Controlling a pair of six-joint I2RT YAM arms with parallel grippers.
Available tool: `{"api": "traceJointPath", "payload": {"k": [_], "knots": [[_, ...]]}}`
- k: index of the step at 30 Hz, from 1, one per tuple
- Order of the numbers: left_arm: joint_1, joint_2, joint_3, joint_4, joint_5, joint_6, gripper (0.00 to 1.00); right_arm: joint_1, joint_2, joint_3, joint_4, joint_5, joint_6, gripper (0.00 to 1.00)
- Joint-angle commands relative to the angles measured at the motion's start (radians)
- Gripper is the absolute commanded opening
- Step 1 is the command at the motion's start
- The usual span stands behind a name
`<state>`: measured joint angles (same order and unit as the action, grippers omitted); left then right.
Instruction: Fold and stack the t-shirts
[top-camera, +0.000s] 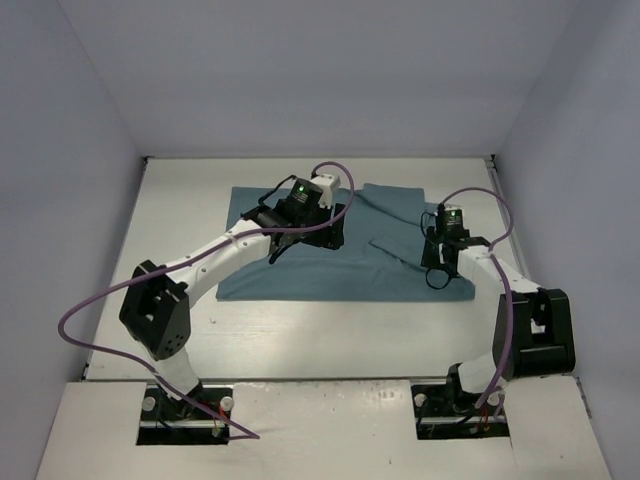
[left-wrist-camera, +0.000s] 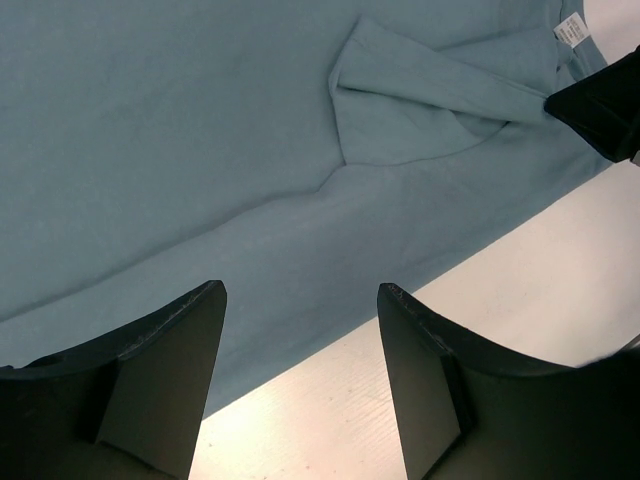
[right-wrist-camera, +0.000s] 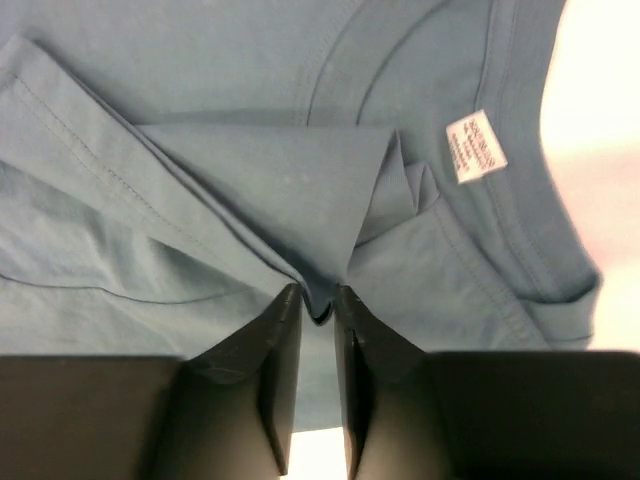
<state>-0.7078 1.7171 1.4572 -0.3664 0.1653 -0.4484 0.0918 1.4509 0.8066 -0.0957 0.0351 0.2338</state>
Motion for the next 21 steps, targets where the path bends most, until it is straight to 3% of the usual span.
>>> {"api": "traceJointPath", "payload": {"k": [1,5,11,21], "knots": [[-0.007,-0.094,-0.028,0.005,-0.008,0.030,0.60,0.020,-0.040,0.028,0.003,-0.027,0.013,0.35],[-0.007,-0.148,-0.101,-0.026,0.000,0.059,0.60,0.083,-0.041,0.151,0.017,-0.127,-0.086,0.48],[-0.007,-0.247,-0.207,-0.073,0.013,0.128,0.60,0.085,0.152,0.349,0.015,-0.317,-0.220,0.58],[-0.007,-0.395,-0.347,-0.142,0.003,0.158,0.60,0.086,0.453,0.560,0.007,-0.452,-0.363,0.49]]}}
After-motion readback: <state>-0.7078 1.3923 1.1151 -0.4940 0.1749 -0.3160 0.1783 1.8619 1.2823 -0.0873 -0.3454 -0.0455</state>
